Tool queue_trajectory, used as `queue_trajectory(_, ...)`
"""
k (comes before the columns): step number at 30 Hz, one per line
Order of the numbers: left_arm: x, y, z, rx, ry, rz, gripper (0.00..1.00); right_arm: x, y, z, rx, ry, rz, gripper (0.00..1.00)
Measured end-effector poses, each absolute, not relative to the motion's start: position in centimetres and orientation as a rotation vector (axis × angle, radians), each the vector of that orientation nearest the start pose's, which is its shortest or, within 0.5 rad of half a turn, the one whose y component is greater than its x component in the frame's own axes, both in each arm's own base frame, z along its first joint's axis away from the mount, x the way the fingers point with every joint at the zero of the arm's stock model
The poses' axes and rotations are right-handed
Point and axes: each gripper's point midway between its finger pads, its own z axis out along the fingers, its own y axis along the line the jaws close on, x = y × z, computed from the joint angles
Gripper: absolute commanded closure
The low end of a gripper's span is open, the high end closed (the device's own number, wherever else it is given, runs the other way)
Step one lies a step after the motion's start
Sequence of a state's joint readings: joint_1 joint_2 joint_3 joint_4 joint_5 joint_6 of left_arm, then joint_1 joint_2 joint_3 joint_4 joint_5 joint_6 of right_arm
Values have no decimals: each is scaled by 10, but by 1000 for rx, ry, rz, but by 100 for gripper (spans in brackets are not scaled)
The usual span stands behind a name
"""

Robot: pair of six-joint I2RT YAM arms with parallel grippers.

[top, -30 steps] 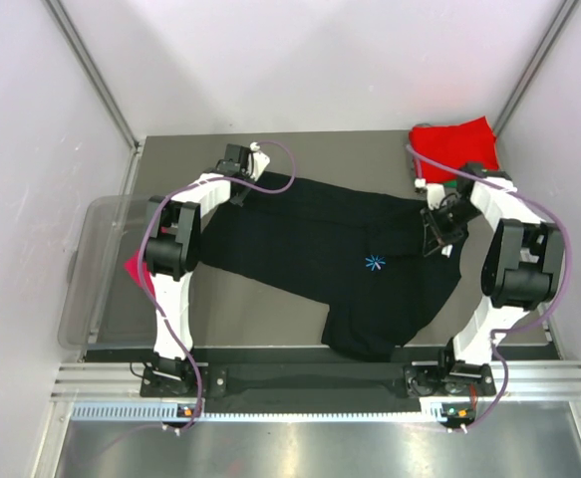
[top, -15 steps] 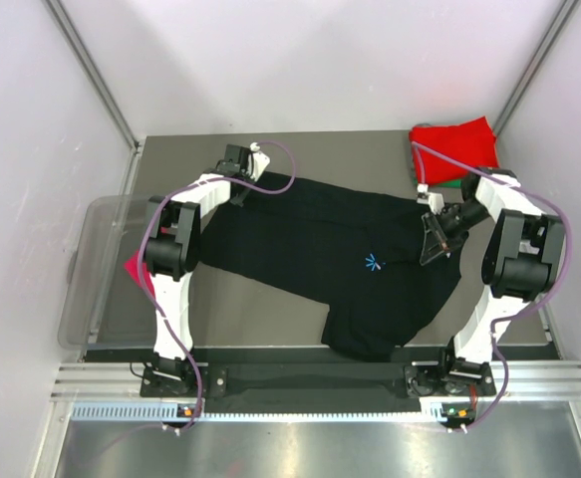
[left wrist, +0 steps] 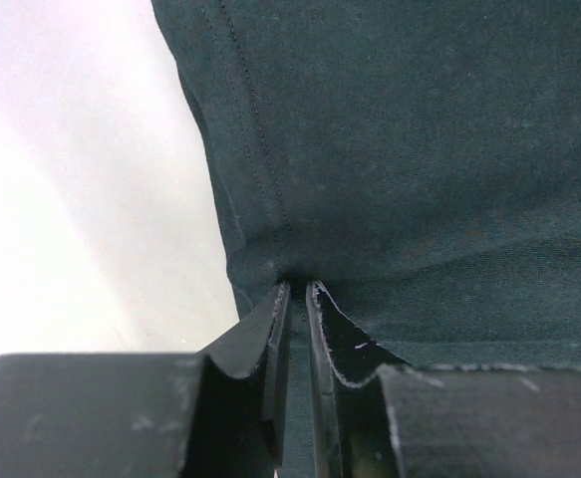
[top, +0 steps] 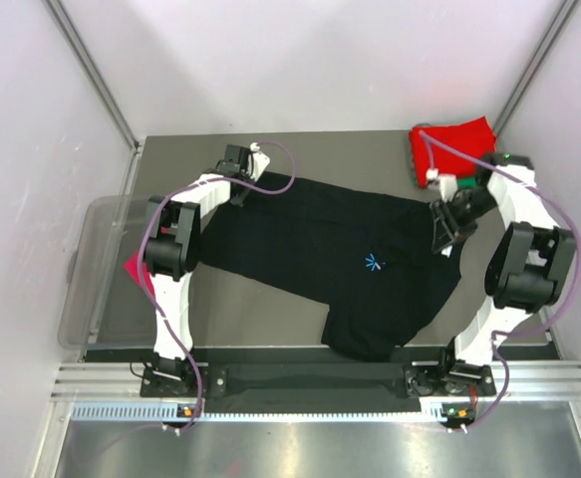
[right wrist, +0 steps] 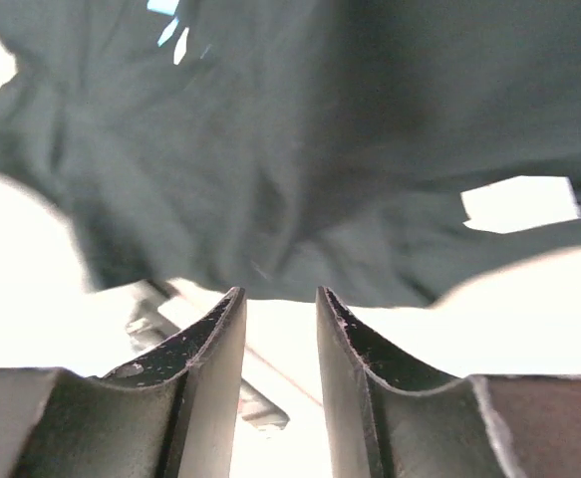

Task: Fold and stack the t-shirts
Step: Fold the tshirt

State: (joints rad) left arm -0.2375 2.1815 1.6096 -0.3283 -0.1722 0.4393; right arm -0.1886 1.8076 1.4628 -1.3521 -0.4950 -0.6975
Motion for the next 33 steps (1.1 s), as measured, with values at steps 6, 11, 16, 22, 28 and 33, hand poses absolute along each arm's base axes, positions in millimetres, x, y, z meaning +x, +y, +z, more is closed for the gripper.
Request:
queue_trajectory(6,528,-79,33,751,2360,300,83,306,-1,177,-804,2613,488,70)
queue_trajectory(11,528,-79,33,751,2359,300,83,291,37,166,-977,2543,522,69)
queue_trajectory(16,528,-79,33,751,2359,301,83,269,92,101,-1213,2590,648,65)
queue_trajectory(22,528,-79,33,751,2359,301,83,278,109,66,-1233,2621,671,62)
queue_trajectory(28,528,-79,33,751,2358,301,83,291,116,53,-1230,2610,660,59)
queue_trajectory(33,528,-79,33,751,2359,301,83,295,128,42,-1252,2607,656,57)
